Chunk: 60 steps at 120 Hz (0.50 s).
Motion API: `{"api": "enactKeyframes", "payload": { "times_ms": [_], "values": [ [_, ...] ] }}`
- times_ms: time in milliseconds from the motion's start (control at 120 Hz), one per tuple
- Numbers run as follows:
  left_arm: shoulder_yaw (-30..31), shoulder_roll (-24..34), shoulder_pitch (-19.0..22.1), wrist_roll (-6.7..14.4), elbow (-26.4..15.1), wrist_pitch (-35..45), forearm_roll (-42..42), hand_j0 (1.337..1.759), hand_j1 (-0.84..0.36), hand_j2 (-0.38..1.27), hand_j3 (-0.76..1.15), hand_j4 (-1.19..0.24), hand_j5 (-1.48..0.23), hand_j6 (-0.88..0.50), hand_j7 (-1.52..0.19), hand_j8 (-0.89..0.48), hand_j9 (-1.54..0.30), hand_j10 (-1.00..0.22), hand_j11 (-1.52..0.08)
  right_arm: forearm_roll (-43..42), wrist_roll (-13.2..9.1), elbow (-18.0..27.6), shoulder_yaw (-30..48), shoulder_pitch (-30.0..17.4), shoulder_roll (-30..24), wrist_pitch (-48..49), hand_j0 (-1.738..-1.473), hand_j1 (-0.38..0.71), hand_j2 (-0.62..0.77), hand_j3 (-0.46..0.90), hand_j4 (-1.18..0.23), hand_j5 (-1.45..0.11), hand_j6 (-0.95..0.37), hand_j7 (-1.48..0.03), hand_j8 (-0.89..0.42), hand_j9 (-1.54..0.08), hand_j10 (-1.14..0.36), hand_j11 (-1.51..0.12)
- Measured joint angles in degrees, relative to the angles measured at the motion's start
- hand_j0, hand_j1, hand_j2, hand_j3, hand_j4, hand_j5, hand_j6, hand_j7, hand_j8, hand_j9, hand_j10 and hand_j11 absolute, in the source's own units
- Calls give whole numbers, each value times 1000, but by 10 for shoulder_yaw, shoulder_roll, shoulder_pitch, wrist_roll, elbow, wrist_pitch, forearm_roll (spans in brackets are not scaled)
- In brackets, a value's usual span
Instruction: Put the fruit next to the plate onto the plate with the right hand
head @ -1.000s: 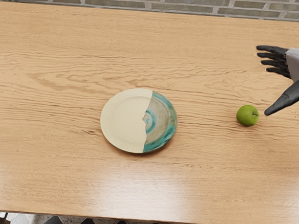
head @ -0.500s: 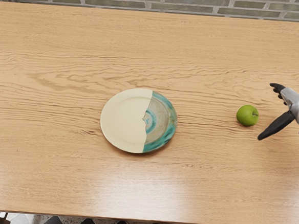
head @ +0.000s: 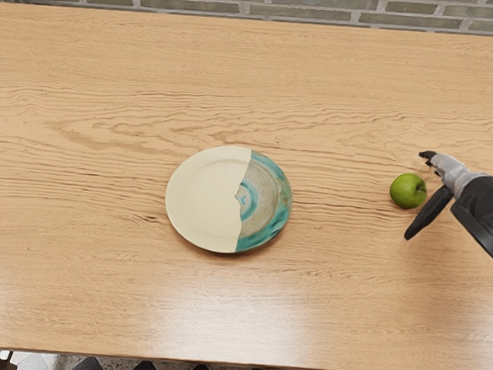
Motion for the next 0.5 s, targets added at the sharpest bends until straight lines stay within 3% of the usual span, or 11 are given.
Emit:
{"api": "enactKeyframes", "payload": {
  "times_ms": [158,500],
  "values": [
    [0,0,0,0,0,0,0,1658,53,50,0,-247,-321,-247,-321,-247,-321,-247,-321,3,4,-48,-8,-1,36,0,-1658,-261,-13,0,-76,-98,-78,-97,-77,-97,-76,-97],
    [0,0,0,0,0,0,0,1658,53,50,0,-247,-321,-247,-321,-247,-321,-247,-321,-1,5,-79,-12,-10,78,0,-1658,-25,-52,0,-277,-351,-276,-353,-236,-354,-275,-354]
  ]
}}
